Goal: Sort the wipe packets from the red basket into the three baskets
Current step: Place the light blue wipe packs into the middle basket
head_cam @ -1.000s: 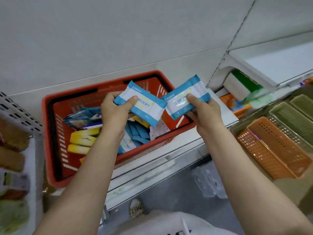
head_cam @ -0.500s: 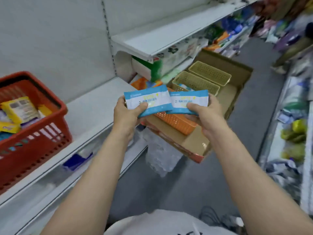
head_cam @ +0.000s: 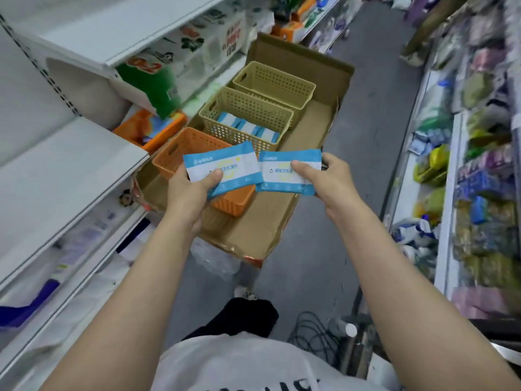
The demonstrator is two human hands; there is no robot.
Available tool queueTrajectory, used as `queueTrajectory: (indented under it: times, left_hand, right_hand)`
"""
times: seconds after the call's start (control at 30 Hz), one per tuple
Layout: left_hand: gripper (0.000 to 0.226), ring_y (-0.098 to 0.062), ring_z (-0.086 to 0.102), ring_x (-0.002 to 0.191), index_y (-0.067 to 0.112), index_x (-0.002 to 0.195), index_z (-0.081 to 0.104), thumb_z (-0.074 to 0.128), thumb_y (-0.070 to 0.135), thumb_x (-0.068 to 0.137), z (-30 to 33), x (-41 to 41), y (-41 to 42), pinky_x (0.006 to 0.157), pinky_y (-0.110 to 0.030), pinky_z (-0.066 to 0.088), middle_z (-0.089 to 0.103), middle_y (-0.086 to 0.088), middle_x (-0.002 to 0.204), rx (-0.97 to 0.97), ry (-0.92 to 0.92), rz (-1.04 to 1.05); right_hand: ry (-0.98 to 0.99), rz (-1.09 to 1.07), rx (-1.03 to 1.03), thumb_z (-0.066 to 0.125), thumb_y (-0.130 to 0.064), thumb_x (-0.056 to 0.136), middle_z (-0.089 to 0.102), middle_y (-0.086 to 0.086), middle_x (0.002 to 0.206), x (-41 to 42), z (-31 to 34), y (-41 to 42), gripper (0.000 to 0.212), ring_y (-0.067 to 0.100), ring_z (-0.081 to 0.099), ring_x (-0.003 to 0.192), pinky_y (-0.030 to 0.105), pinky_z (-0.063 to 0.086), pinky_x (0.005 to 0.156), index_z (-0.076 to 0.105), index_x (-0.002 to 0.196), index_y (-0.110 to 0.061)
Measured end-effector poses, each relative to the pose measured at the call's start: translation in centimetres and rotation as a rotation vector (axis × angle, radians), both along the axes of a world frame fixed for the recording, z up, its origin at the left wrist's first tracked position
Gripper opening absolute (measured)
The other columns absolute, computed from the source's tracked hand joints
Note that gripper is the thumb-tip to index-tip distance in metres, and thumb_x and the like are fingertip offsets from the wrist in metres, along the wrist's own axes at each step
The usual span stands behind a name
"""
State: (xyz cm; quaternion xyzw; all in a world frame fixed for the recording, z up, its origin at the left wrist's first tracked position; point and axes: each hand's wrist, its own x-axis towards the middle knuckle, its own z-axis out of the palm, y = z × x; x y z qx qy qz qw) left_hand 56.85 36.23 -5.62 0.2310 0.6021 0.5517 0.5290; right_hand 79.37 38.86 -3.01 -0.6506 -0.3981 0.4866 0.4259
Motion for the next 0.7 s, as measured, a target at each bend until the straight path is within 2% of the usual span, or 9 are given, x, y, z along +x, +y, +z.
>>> queueTrajectory:
  times: [0.1, 0.2, 0.3, 0.37, 0.47, 0.6, 0.7]
  left_hand:
    - [0.034, -0.016, 0.073, 0.089, 0.014, 0.116, 0.062, 0.074, 0.007, 0.085, -1.3, 0.9, 4.1, 0.067, -0.028, 0.060, 0.073, -0.001, 0.107, -0.032, -0.004, 0.001]
    - [0.036, -0.018, 0.072, 0.093, 0.012, 0.119, 0.062, 0.074, 0.007, 0.085, -2.2, 1.2, 7.6, 0.072, -0.028, 0.060, 0.072, -0.004, 0.110, -0.069, -0.018, 0.037]
    - [0.037, -0.015, 0.073, 0.090, 0.012, 0.120, 0.061, 0.074, 0.008, 0.086, -2.2, 1.1, 10.8, 0.068, -0.025, 0.060, 0.072, -0.002, 0.107, -0.114, -0.048, 0.077]
    - [0.039, -0.015, 0.073, 0.091, 0.014, 0.122, 0.060, 0.075, 0.010, 0.086, -2.2, 0.7, 12.7, 0.073, -0.027, 0.061, 0.072, -0.002, 0.109, -0.124, -0.043, 0.107]
    - [0.043, -0.015, 0.073, 0.094, 0.018, 0.123, 0.060, 0.077, 0.017, 0.084, -2.6, 0.1, 14.9, 0.084, -0.036, 0.060, 0.072, 0.000, 0.111, -0.160, -0.002, 0.144]
    - [0.044, -0.014, 0.072, 0.096, 0.022, 0.122, 0.061, 0.079, 0.025, 0.082, -3.9, -0.4, 17.1, 0.088, -0.040, 0.059, 0.071, 0.004, 0.112, -0.223, 0.018, 0.223]
    - [0.046, -0.014, 0.072, 0.096, 0.022, 0.124, 0.060, 0.079, 0.027, 0.082, -5.0, -0.4, 18.4, 0.087, -0.039, 0.059, 0.071, 0.003, 0.113, -0.264, 0.001, 0.306]
  right_hand:
    - [-0.069, 0.019, -0.017, 0.083, -0.019, 0.078, 0.074, 0.011, 0.101, 0.5, -0.8, 5.0, 0.033, 0.024, 0.074, 0.087, 0.043, 0.061, 0.079, 0.066, 0.103, -0.005]
    - [-0.136, 0.111, -0.035, 0.081, -0.016, 0.080, 0.072, 0.007, 0.104, 0.3, -0.7, 10.2, 0.036, 0.019, 0.074, 0.086, 0.038, 0.061, 0.077, 0.062, 0.110, -0.011]
    - [-0.151, 0.246, -0.074, 0.076, -0.013, 0.085, 0.074, 0.005, 0.101, 0.0, -0.4, 14.6, 0.018, 0.015, 0.074, 0.082, 0.032, 0.061, 0.075, 0.064, 0.098, -0.018]
    - [-0.166, 0.322, -0.112, 0.073, -0.011, 0.088, 0.075, 0.006, 0.097, -0.3, -0.4, 17.2, 0.011, 0.013, 0.073, 0.078, 0.030, 0.061, 0.071, 0.066, 0.095, -0.015]
    - [-0.202, 0.395, -0.179, 0.073, -0.010, 0.088, 0.072, 0.007, 0.099, -0.8, -1.4, 20.6, 0.024, 0.017, 0.071, 0.080, 0.033, 0.061, 0.069, 0.061, 0.109, -0.009]
    - [-0.290, 0.514, -0.171, 0.068, -0.007, 0.090, 0.067, 0.003, 0.100, -1.4, -3.3, 25.5, 0.020, 0.016, 0.068, 0.083, 0.034, 0.059, 0.074, 0.057, 0.098, -0.021]
    - [-0.449, 0.634, -0.133, 0.064, -0.009, 0.091, 0.068, 0.006, 0.105, -2.3, -4.9, 30.4, 0.020, 0.024, 0.069, 0.090, 0.044, 0.059, 0.080, 0.060, 0.100, -0.026]
